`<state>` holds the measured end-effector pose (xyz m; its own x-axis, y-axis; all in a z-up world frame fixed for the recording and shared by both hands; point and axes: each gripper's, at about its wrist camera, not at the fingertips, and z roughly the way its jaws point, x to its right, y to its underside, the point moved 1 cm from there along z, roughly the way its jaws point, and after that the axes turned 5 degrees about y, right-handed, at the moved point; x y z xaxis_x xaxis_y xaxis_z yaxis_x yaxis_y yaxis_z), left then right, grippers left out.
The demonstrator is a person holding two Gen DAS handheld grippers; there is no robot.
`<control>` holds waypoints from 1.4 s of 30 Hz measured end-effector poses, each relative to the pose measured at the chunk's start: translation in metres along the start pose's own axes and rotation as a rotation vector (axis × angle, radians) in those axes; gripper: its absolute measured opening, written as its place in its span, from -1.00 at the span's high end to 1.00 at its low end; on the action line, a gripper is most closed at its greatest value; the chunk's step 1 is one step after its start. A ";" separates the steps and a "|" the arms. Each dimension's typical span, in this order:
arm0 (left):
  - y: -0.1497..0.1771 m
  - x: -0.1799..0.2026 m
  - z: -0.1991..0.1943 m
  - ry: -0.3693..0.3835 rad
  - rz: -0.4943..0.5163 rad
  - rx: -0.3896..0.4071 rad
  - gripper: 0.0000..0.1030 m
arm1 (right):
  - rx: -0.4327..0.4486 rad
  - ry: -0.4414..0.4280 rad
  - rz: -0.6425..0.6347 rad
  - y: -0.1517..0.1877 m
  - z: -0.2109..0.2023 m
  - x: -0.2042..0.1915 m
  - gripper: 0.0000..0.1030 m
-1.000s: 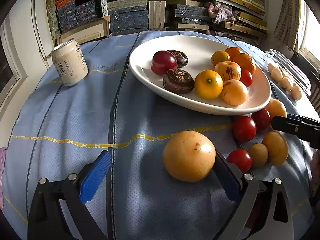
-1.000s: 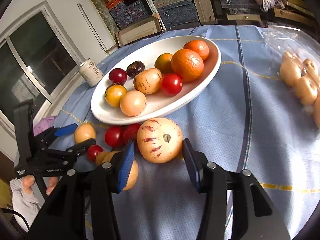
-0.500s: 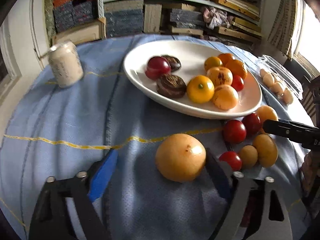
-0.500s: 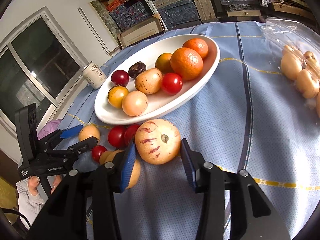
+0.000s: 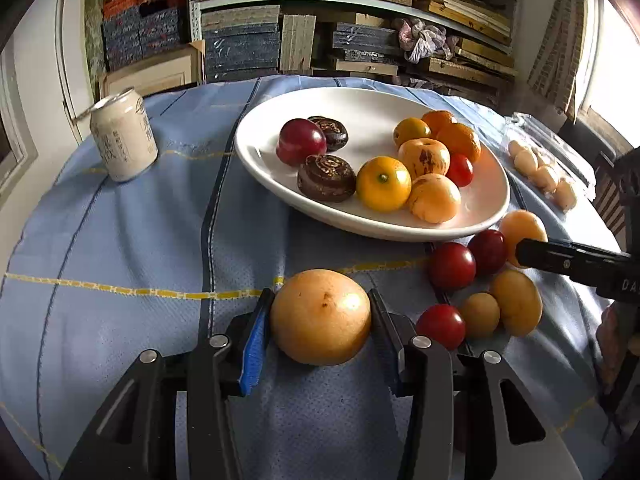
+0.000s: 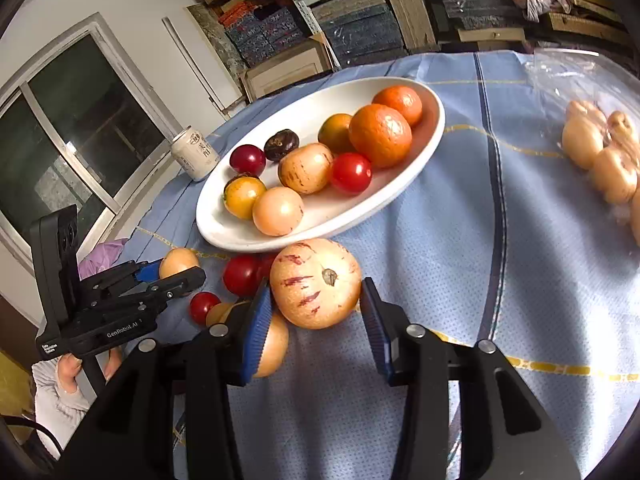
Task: Organize fruits
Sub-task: 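Lower both held fruits onto the white plate and open both tools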
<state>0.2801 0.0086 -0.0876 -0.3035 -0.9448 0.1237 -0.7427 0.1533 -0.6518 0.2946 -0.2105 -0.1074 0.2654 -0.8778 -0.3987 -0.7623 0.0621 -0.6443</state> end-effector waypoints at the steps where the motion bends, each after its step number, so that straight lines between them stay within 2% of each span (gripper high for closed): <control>1: 0.000 -0.002 -0.001 0.009 -0.010 0.005 0.09 | 0.004 0.001 -0.001 0.000 -0.001 0.000 0.16; 6: 0.002 -0.004 -0.007 0.025 -0.016 0.027 0.09 | 0.035 0.009 -0.039 0.004 -0.012 -0.004 0.16; 17: 0.005 -0.004 -0.019 0.028 -0.029 0.061 0.09 | 0.102 -0.020 -0.005 0.002 -0.040 0.000 0.16; 21: -0.003 -0.004 -0.025 0.033 -0.041 0.079 0.09 | 0.122 -0.032 0.017 -0.003 -0.048 0.002 0.16; 24: -0.023 -0.006 -0.026 0.039 -0.059 0.080 0.09 | 0.145 -0.030 0.024 -0.017 -0.052 0.000 0.16; 30: -0.089 0.003 -0.004 0.055 -0.048 0.060 0.09 | 0.155 0.006 -0.029 -0.061 -0.035 -0.019 0.17; 36: -0.141 0.015 0.043 0.022 -0.018 0.023 0.09 | 0.136 0.089 -0.091 -0.121 0.006 -0.027 0.17; 42: -0.181 -0.005 0.087 -0.003 -0.074 -0.016 0.09 | 0.062 0.149 -0.119 -0.156 0.062 -0.018 0.17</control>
<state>0.4680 -0.0395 -0.0356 -0.2455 -0.9546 0.1686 -0.7728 0.0878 -0.6285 0.4452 -0.1745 -0.0407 0.2582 -0.9409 -0.2194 -0.6918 -0.0216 -0.7218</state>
